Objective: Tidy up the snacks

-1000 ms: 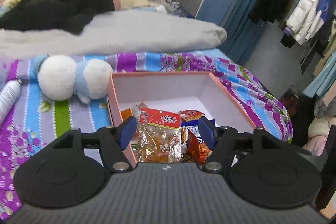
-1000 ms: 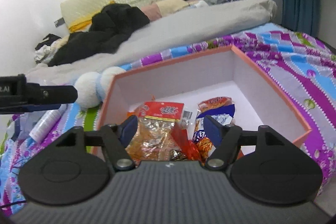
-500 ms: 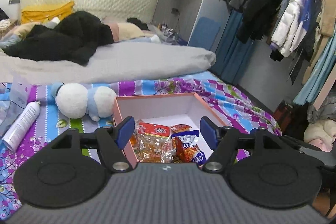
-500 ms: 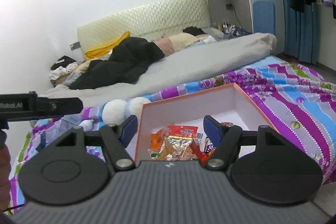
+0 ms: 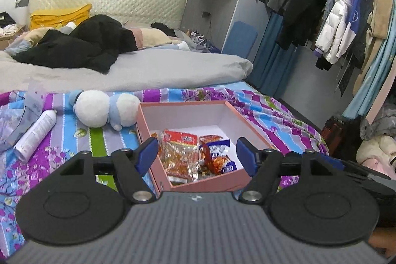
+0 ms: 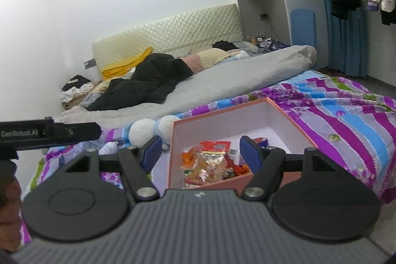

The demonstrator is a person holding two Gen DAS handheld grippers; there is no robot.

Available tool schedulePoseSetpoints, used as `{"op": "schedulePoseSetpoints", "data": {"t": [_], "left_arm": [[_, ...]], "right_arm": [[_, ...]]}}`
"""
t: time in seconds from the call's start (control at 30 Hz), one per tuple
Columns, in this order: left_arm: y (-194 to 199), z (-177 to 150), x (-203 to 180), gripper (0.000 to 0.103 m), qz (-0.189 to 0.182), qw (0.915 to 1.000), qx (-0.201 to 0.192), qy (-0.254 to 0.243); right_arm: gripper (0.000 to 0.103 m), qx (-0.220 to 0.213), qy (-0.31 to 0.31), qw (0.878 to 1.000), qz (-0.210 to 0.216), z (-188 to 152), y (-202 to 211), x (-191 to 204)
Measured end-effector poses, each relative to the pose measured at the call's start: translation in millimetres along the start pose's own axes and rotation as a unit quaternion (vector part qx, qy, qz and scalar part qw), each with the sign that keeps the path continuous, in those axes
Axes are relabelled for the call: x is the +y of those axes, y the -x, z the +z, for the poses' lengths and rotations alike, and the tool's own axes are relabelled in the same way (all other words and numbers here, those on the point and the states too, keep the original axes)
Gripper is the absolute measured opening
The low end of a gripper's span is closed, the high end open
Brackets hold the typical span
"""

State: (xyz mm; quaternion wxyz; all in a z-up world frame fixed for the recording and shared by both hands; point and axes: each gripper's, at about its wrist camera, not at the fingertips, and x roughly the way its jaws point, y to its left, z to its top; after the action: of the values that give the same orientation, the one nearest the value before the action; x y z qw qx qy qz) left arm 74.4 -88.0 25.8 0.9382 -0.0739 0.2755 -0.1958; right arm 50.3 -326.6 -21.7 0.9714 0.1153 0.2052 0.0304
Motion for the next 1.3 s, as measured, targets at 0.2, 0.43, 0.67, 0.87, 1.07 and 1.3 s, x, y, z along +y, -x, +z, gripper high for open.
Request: {"op": "schedulePoseSetpoints", "data": {"t": [0.2,0.43,0.67,0.87,1.07,1.3], "left_arm": [[3.7,-15.7,-3.9,0.074,0.000,0.9999,0.012,0.002],[-1.9,-24.0,-2.8,0.098,0.011,0.9999,0.011,-0.006],[-3.8,-20.9,2.5,0.103,0.031,0.9995,0.008,-0.008],[-9.5,-17.1,2.8,0.103,0.043,0.9988,0.019,-0.011],[-13.0,-15.3,3.8,0.103,0.063,0.9976,0.026,-0.011],[-16.0,-15.8,1.5,0.103,0.063,0.9973,0.033,-0.018]], "right_arm": [[0.071,-0.001,0.001,1.000,-0.013,-15.9,11.6,-4.1],[0.090,0.013,-0.002,1.000,-0.027,-27.3,8.8,-9.6],[0.103,0.012,-0.013,0.999,-0.036,-31.1,5.1,-15.4],[0.103,0.012,-0.003,0.999,-0.038,-32.0,5.8,-12.2],[0.103,0.009,-0.003,0.999,-0.036,-30.8,7.3,-11.1],[0.103,0.009,-0.001,0.999,-0.036,-30.5,7.2,-10.1]]}}
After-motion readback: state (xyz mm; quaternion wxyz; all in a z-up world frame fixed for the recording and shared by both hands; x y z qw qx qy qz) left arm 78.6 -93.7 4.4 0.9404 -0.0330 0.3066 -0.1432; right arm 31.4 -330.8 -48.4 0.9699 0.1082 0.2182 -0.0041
